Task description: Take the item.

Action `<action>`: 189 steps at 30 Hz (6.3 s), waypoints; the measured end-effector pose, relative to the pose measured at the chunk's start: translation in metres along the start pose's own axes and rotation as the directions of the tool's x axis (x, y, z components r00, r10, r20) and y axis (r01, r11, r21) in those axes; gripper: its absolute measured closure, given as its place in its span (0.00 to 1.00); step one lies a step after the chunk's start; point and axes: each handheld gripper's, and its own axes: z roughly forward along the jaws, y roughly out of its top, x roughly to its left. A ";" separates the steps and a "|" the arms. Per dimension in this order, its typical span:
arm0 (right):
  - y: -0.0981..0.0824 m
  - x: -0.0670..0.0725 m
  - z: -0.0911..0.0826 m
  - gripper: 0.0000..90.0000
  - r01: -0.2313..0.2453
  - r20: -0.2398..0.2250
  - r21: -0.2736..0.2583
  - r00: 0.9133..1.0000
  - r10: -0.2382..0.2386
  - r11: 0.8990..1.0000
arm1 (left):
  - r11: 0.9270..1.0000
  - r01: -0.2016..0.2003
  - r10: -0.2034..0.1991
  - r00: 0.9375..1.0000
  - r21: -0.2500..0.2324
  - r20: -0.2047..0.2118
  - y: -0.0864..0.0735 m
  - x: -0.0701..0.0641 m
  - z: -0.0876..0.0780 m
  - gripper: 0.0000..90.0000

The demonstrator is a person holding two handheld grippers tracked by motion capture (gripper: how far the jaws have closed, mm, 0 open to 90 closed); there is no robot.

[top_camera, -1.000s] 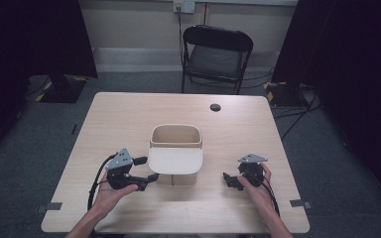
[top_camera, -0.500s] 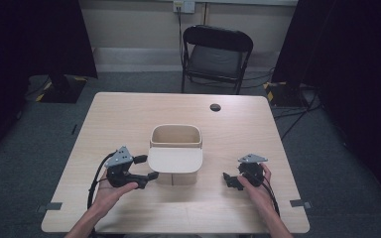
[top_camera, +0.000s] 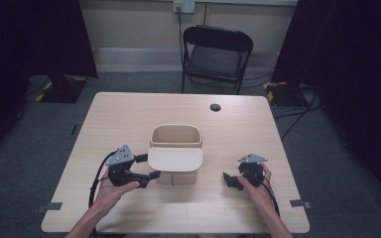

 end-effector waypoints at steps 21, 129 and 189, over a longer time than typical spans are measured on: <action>0.000 0.000 0.000 0.05 0.001 0.000 0.000 1.000 -0.001 1.000 | 1.000 -0.013 0.013 1.000 -0.014 -0.018 0.005 -0.001 -0.001 0.23; 0.000 0.000 0.000 0.05 0.003 -0.001 -0.002 1.000 -0.003 1.000 | 0.996 0.002 -0.002 1.000 -0.086 -0.001 0.027 0.009 -0.002 0.21; 0.000 0.000 0.000 0.05 0.002 0.000 -0.002 1.000 -0.002 1.000 | 0.998 0.032 -0.029 0.999 -0.052 0.042 0.044 0.010 0.010 0.29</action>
